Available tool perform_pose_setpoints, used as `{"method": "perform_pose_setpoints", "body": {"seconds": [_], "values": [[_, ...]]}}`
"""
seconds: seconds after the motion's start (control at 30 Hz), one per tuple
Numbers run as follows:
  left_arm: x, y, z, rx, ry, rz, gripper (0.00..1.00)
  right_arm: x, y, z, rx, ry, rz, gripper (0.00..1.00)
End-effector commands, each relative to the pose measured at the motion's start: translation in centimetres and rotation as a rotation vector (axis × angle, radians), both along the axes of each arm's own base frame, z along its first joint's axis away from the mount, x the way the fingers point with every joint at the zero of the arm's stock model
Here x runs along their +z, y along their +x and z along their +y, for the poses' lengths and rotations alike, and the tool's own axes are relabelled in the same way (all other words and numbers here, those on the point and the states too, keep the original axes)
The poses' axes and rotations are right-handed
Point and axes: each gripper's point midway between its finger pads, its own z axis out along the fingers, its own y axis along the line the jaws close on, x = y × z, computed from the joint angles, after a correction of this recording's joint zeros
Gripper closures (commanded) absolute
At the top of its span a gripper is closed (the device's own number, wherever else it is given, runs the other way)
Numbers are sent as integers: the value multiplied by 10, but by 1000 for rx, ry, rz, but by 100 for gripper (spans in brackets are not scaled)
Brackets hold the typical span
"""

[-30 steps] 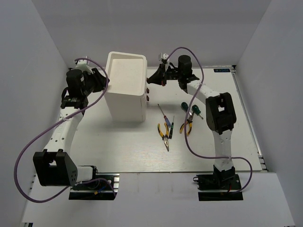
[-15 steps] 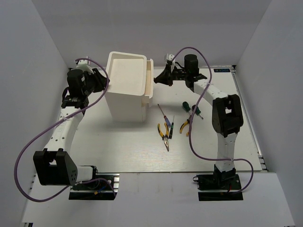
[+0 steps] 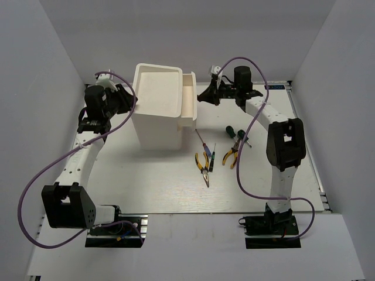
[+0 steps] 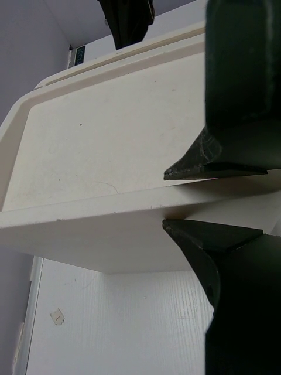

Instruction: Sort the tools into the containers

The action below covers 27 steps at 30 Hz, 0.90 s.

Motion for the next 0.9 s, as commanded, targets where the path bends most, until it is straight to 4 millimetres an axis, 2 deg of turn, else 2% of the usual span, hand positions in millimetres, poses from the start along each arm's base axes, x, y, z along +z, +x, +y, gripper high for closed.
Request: {"method": "perform_pose_setpoints", "body": {"seconds": [0.0, 0.13, 0.2, 0.23, 0.27, 0.37, 0.4, 0.43, 0.5, 0.53, 0.57, 0.6, 0.63, 0.67, 0.7, 0.73, 0.77, 0.8, 0.83, 0.87], "values": [[3, 2, 1, -4, 1, -16, 59, -17, 32, -49, -203, -98, -4, 100], [3, 2, 1, -4, 1, -17, 59, -19, 37, -57, -241, -121, -9, 100], [2, 4, 0, -13, -1, -18, 57, -19, 29, -57, -217, -114, 27, 100], [7, 5, -1, -13, -2, -27, 53, -17, 25, -55, -204, -106, 38, 66], [7, 4, -2, -23, -4, -27, 39, -16, 23, -56, -203, -107, 45, 55], [18, 6, -3, -35, 4, -60, 18, -10, 16, -58, -199, -100, 48, 31], [18, 6, -3, -37, 14, -64, 14, -9, 14, -63, -211, -102, 52, 28], [30, 8, -3, -40, 25, -93, 12, -14, 11, -67, -223, -110, 70, 16], [36, 11, -2, -42, 35, -109, 6, -11, 7, -75, -251, -125, 63, 14], [47, 12, -2, -45, 48, -129, 4, -21, 4, -83, -277, -156, 94, 10], [53, 13, 0, -35, 50, -142, 4, -20, 1, -87, -291, -168, 87, 10], [60, 13, 0, -38, 64, -162, 0, -16, 2, -95, -328, -181, 84, 10], [66, 14, 3, -25, 76, -171, 0, -21, -2, -99, -341, -200, 112, 10], [79, 15, 7, -7, 95, -199, 0, -25, -7, -107, -369, -235, 128, 10], [88, 16, 10, 4, 106, -220, 0, -33, -18, -111, -364, -268, 182, 14], [103, 18, 17, 42, 132, -249, 0, -31, -22, -113, -360, -279, 199, 23], [114, 14, 21, 59, 147, -272, 0, -30, -35, -115, -329, -305, 238, 32], [124, 11, 25, 81, 164, -290, 12, -32, -57, -117, -305, -338, 302, 66], [143, 6, 32, 115, 183, -325, 29, -35, -66, -117, -295, -363, 323, 88], [148, -3, 35, 120, 217, -318, 54, -35, -71, -124, -324, -397, 325, 100]]}}
